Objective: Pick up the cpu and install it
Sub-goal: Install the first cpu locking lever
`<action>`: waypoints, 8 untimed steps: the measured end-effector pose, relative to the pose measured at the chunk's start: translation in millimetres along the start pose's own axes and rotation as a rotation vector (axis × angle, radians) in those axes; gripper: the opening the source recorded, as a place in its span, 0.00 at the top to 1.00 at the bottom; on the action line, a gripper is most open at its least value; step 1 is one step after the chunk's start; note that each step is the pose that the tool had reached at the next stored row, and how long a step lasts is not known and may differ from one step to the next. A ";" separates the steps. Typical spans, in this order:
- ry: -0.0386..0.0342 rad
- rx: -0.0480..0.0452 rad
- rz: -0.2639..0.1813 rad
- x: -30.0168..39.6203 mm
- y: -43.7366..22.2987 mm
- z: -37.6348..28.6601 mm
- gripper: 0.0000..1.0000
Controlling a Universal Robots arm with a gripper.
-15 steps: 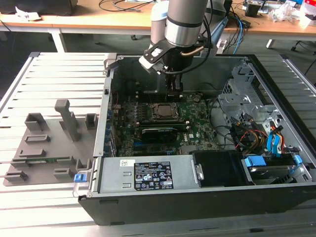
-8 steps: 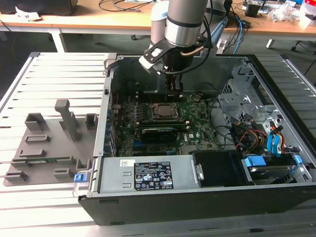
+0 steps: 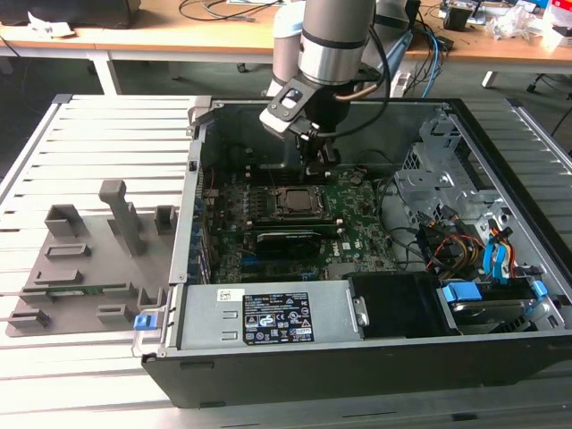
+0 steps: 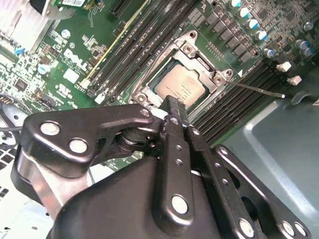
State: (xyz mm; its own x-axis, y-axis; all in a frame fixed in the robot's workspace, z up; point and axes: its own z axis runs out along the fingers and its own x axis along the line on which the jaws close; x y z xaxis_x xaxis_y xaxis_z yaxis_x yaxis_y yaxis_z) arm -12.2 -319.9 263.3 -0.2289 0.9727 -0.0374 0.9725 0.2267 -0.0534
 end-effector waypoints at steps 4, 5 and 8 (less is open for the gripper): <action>-0.0023 -0.0016 -0.042 0.0 0.0 0.0 0.89; -0.0027 -0.0018 -0.048 0.0 0.0 0.0 0.89; -0.0048 -0.0032 -0.086 0.2 0.1 0.0 0.89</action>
State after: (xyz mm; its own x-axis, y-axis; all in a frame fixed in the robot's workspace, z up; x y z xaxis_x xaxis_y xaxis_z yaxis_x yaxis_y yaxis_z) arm -12.2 -319.7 263.3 -0.3116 0.9495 -0.0376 0.9494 0.3094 -0.0535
